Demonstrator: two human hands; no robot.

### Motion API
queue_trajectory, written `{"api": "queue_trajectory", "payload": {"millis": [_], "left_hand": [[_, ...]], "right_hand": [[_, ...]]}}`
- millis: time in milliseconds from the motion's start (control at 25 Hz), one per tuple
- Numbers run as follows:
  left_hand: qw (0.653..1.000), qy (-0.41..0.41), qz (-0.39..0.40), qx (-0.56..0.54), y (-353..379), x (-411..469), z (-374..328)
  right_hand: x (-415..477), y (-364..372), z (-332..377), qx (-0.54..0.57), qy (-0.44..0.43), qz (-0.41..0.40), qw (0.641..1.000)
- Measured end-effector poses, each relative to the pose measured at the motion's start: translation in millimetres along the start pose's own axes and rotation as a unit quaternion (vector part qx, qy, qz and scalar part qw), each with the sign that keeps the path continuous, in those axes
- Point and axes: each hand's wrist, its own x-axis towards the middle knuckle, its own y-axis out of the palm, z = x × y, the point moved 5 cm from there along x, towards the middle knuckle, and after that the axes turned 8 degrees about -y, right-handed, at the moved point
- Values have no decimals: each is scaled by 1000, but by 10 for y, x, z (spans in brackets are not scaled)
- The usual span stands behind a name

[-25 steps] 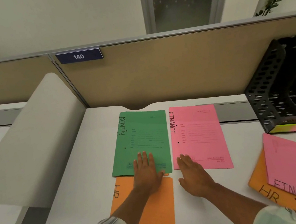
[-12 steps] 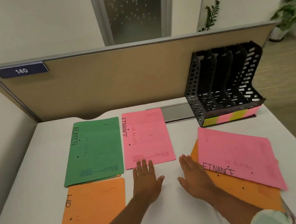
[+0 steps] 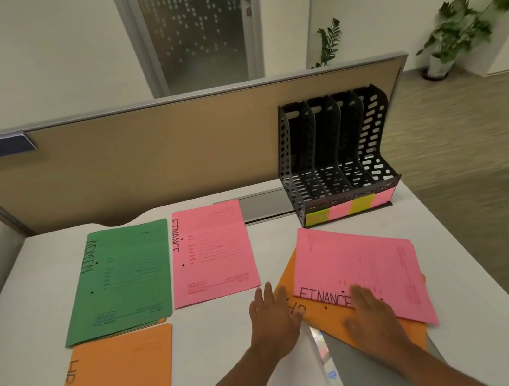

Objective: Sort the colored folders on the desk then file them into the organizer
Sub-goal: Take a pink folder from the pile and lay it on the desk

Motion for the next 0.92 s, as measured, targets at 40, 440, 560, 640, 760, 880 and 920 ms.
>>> {"api": "queue_trajectory", "payload": {"millis": [40, 440, 560, 640, 760, 880, 920], "left_hand": [[1000, -6, 6, 2, 30, 10, -59], [990, -124, 14, -66, 208, 114, -332], [985, -155, -11, -75, 108, 108, -433], [984, -162, -39, -65, 0, 94, -510], [980, -166, -73, -88, -117, 74, -594], [976, -159, -66, -131, -158, 44, -677], [975, -157, -57, -144, -142, 44, -690]], "right_hand": [[-21, 18, -83, -7, -4, 6, 1000], [45, 7, -301, -24, -61, 66, 996], [59, -5, -349, -20, -66, 65, 995], [55, -17, -371, -25, -72, 56, 996], [80, -74, -374, -38, -69, 30, 996], [156, -161, -379, -74, -66, 11, 995], [178, -199, -372, -86, -67, 10, 994]]}}
